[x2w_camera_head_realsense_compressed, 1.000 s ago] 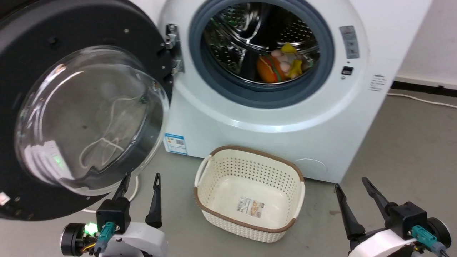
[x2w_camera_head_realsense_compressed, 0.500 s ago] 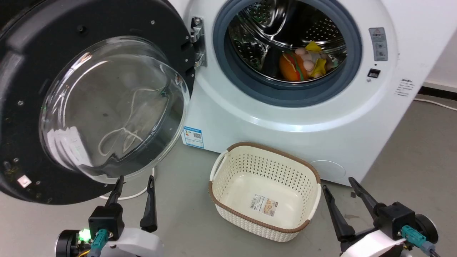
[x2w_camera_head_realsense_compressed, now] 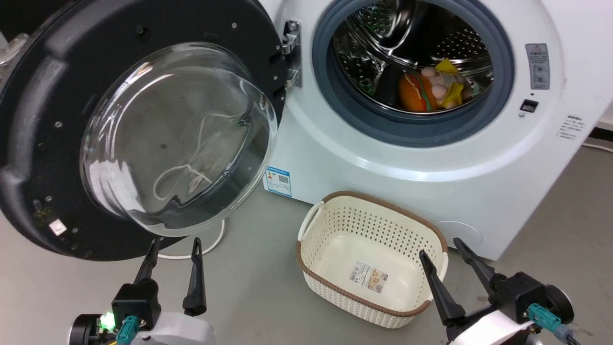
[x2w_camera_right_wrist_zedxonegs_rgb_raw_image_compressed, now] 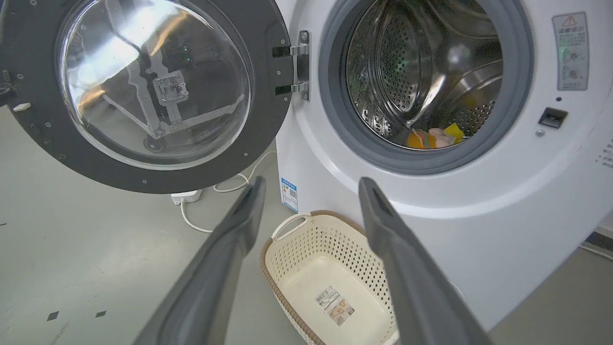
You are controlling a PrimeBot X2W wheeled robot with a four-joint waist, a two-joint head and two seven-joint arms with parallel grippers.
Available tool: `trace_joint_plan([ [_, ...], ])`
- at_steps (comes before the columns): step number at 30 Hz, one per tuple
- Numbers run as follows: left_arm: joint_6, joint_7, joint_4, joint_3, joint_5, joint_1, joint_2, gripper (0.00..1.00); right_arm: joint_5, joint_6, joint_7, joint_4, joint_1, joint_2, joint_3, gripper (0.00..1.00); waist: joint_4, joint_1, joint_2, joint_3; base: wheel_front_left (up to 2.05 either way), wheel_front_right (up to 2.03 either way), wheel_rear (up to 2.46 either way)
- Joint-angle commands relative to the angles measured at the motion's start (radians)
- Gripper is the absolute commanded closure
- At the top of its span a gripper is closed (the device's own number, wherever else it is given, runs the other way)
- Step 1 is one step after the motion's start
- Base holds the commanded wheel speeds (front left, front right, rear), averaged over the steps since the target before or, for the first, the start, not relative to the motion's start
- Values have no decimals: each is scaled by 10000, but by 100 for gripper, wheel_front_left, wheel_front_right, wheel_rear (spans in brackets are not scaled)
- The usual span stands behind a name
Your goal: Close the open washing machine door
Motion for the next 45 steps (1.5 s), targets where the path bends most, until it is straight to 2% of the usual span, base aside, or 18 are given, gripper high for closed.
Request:
trace_joint_plan([
  [1,58,-110,-64,28,-67,122,3,0,116,4,-103,70,-104,-82,79,0,89,0,0,-5,0,0,0],
  [15,80,-381,-268,76,2,142,-1,0,267,5,-374,163,52,-82,155,0,622,0,0,-15,0,0,0],
  [16,21,-423,-260,63,-35,168,-1,52,282,5,-416,176,74,-82,156,0,706,0,0,-12,0,0,0],
  [17,21,-423,-260,63,-35,168,-1,52,282,5,-416,176,74,-82,156,0,706,0,0,-12,0,0,0],
  [18,-43,-444,-251,39,-48,177,5,100,289,5,-437,182,84,-82,157,0,748,0,0,-12,0,0,0],
  [24,-356,-569,-412,212,-329,65,30,100,299,5,-562,133,193,-64,88,0,1023,0,0,60,0,0,0],
  [29,-733,-673,-776,813,-1294,-492,41,100,257,6,-666,-12,347,-87,-161,0,1254,0,0,341,0,0,0],
  [32,-989,-736,-606,956,-1664,-1067,415,100,180,6,-729,-72,402,-145,-237,0,1326,0,0,602,0,0,0],
  [36,-1087,-699,-434,1860,-2870,-2054,854,100,136,6,-812,-115,207,-242,-166,0,1183,0,0,1040,0,0,0],
  [41,-1022,-137,92,3279,-4430,-3526,1749,100,208,7,-916,-114,-62,-443,-59,0,1009,0,0,1506,0,0,0],
  [45,-845,661,1230,4233,-5702,-4768,2569,100,301,7,-1000,-66,-223,-587,-61,0,884,0,0,1786,0,0,0],
])
